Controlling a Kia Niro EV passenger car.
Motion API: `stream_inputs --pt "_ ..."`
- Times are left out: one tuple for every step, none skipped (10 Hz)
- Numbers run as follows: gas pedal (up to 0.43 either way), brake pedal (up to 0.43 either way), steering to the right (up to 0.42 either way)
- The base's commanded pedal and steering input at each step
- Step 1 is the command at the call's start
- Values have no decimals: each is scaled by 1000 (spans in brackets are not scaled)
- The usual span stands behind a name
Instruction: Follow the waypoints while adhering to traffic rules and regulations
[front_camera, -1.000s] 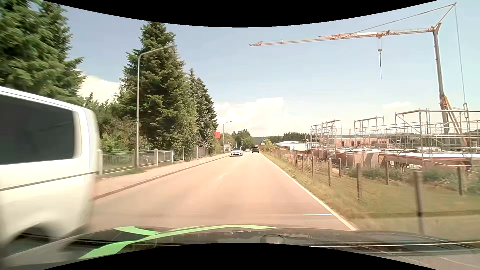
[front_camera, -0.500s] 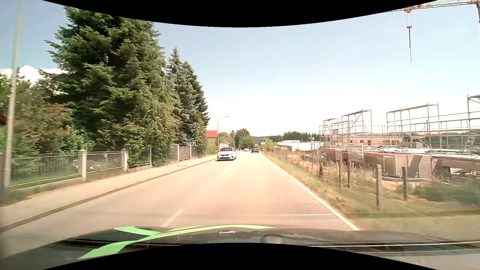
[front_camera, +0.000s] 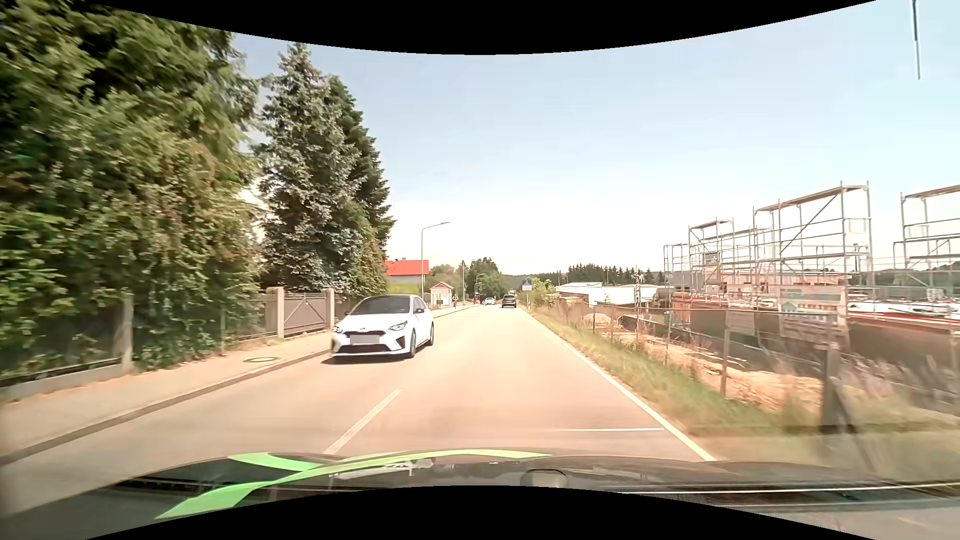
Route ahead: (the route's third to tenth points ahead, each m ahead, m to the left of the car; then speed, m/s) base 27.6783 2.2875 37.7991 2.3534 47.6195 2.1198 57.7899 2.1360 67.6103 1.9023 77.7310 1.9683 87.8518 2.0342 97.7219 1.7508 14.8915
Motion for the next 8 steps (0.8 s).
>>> stream_inputs --pt "130 0 0" --pt "110 0 0" --pt "110 0 0" --pt "110 0 0" --pt "110 0 -1" --pt "98 0 -1" --pt "79 0 -2" --pt "79 0 -2"
